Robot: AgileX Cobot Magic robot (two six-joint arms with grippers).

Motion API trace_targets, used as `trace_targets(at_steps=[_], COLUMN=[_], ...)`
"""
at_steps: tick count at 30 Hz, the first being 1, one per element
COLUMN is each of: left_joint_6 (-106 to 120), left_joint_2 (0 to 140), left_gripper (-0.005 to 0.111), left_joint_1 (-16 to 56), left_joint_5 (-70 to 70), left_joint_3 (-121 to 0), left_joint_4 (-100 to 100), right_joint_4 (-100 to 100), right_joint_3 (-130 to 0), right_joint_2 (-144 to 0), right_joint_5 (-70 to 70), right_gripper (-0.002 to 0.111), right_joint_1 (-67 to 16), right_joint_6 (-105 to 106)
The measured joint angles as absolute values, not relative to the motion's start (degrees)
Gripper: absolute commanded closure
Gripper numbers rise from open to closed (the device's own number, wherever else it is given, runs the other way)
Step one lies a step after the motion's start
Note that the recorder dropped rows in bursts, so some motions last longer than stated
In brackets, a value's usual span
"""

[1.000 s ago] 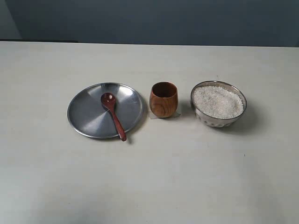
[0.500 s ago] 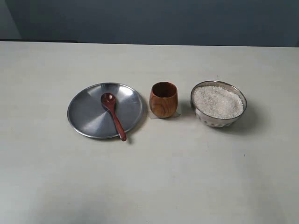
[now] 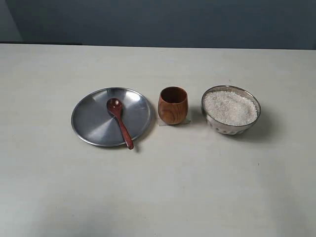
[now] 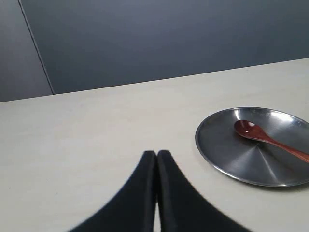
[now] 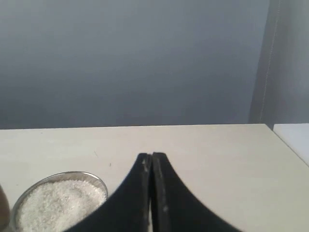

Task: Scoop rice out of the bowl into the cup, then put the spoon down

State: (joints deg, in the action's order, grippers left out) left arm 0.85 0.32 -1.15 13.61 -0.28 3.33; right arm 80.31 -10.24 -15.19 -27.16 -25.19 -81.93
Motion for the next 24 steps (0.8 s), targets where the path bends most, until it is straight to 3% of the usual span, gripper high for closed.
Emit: trace_targets(at_steps=[12,24], left_joint_6=[0.8,0.8], left_joint_2=[0.3,0.3], left_gripper=[0.106,0.106], left_joint_1=[-1.1,-1.1], left_joint_5=[13.6,13.6], left_joint_3=[-0.3,-0.3], left_joint_4=[3.3,3.3], right_joint_4=[79.9,77.0], right_joint_3=[-4.0,-3.5], right_joint_2=[-9.8,-8.6], right_joint_5=[-10.3,-10.5], right_gripper=[0.109,0.109], right_joint_1=[-12.3,-10.8], right_joint_6=[-79.6,-79.6])
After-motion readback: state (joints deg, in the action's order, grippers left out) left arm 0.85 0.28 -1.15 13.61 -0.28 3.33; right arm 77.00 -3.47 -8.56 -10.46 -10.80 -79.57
